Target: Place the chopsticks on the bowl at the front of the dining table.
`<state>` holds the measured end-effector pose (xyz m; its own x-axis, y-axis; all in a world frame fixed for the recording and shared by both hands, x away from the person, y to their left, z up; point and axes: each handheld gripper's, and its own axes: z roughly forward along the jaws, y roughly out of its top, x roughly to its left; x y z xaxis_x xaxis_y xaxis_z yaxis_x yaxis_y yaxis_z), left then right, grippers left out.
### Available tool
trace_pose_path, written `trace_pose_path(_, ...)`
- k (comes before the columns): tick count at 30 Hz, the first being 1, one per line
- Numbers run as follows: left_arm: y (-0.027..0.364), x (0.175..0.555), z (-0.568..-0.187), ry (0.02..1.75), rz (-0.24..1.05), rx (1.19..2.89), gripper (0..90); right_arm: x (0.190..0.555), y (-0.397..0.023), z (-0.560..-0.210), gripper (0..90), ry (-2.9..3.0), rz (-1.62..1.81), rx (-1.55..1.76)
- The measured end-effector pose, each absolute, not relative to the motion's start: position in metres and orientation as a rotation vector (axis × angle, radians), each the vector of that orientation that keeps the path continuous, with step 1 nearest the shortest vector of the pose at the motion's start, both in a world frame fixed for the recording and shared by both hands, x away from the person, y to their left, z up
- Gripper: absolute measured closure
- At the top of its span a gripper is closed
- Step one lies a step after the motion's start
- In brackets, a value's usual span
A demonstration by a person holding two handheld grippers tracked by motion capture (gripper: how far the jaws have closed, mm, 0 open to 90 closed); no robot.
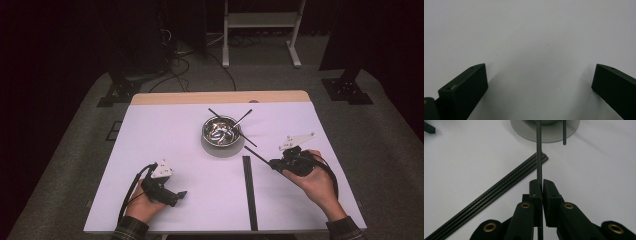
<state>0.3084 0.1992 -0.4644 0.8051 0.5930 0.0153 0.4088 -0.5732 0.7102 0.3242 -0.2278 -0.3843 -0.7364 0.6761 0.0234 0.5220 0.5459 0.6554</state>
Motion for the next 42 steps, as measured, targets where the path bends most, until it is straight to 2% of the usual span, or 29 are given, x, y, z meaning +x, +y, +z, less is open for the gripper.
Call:
trace_pose_path(29,0.199,0.308,-0.464,0.737,0.327,2.256,0.0,0.348,-0.194,-0.366,85.4,2.546,1.038,0.976)
trace_pose_path(42,0.199,0.308,-0.464,0.735,0.327,2.256,0.0,0.371,-0.17,-0.36,85.4,2.558,1.044,0.958)
